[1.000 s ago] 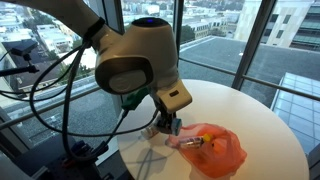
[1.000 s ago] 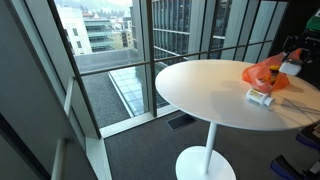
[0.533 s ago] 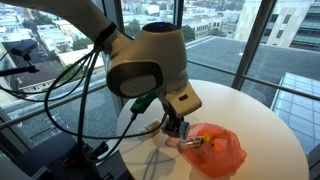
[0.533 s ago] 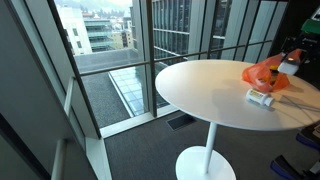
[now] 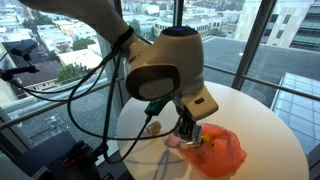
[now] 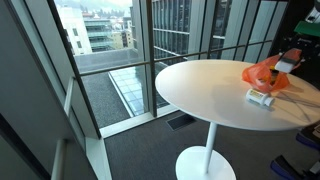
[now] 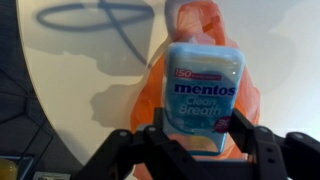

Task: Put the box in the plastic

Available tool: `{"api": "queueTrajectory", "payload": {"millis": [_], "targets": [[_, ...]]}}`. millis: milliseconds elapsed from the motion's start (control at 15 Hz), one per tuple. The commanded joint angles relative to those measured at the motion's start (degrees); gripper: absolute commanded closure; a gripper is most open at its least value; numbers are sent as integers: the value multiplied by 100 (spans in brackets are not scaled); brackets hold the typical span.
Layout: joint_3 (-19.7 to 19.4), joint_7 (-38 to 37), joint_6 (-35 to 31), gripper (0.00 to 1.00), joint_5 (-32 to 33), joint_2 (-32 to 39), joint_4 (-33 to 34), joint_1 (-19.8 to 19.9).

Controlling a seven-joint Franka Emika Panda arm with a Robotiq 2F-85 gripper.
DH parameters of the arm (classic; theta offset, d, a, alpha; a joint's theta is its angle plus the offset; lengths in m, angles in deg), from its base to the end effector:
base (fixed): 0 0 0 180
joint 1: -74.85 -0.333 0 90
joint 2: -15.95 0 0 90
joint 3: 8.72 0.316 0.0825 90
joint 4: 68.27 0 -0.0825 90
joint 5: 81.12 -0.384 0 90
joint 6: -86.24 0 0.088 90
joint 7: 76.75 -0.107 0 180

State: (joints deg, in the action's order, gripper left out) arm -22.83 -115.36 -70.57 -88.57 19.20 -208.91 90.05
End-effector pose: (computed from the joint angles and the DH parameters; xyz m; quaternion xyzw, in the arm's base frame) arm 0.4358 -0.2507 0.2983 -0.7915 0.6000 -0.1111 0.0345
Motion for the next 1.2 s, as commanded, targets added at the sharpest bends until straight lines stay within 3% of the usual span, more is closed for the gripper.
{"api": "queueTrajectory", "payload": {"millis": [0,1133], "targets": [[-106,29,76,59,-190,356,441,-15],[-525,83,46,59,-608,1259,1447,85]]}}
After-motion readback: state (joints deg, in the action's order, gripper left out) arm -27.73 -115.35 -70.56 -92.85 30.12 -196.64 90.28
